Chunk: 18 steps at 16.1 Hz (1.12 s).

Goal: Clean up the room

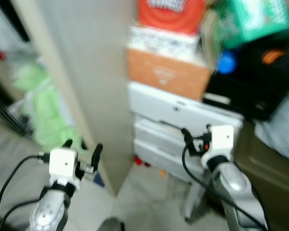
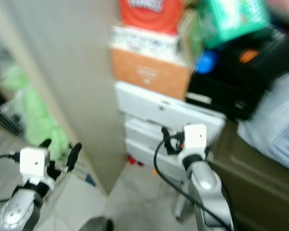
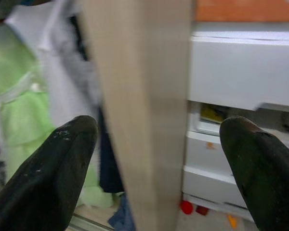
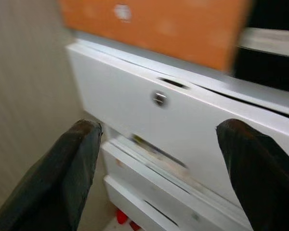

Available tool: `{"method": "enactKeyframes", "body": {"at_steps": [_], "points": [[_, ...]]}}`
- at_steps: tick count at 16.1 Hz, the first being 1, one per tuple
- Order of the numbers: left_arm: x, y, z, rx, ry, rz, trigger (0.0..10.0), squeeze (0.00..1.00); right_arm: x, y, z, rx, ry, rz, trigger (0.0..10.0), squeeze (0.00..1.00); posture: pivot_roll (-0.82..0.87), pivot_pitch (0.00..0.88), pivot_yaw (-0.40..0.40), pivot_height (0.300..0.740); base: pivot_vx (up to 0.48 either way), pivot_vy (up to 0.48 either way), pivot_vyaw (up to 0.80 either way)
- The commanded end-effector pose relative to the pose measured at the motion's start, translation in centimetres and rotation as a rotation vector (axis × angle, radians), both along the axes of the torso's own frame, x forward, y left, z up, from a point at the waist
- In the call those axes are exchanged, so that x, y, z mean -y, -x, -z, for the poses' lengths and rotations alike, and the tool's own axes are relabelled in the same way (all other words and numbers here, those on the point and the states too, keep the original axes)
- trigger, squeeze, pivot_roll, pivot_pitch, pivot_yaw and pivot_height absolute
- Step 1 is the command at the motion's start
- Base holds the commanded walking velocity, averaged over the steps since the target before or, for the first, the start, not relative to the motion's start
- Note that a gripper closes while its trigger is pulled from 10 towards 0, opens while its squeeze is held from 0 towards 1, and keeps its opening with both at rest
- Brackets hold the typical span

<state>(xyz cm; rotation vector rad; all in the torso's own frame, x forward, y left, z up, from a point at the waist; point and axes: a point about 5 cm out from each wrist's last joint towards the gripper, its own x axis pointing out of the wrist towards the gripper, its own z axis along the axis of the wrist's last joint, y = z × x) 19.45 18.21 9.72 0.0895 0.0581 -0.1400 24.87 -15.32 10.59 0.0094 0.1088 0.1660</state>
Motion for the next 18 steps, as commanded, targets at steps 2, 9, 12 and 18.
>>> {"method": "enactKeyframes", "body": {"at_steps": [2, 9, 12, 18], "points": [[-0.4, 0.0, 0.0, -0.009, 0.007, -0.012, 10.0, 0.0, -0.6, -0.2, 0.0, -0.003, -0.01, -0.012, 10.0, 0.0, -0.01, 0.077, -0.057, 0.74, 0.0, 0.0, 0.8], [-0.4, -0.1, 0.1, -0.008, 0.006, -0.017, 10.0, 0.0, -0.4, 0.3, -0.2, -0.008, -0.009, -0.029, 10.0, 0.0, -0.01, 0.077, -0.059, 0.74, 0.0, 0.0, 0.8], [-1.0, 0.6, 0.2, -0.021, -0.022, -0.097, 10.0, 0.0, 0.9, 1.5, 0.1, -0.037, 0.01, -0.022, 10.0, 0.0, -0.01, 0.078, -0.057, 0.74, 0.0, 0.0, 0.8], [-1.5, 1.1, 0.6, -0.063, -0.044, -0.187, 10.0, 0.0, 1.1, 2.7, 0.9, -0.13, -0.008, -0.134, 10.0, 0.0, 0.0, 0.07, -0.053, 0.74, 0.0, 0.0, 0.8]]}}
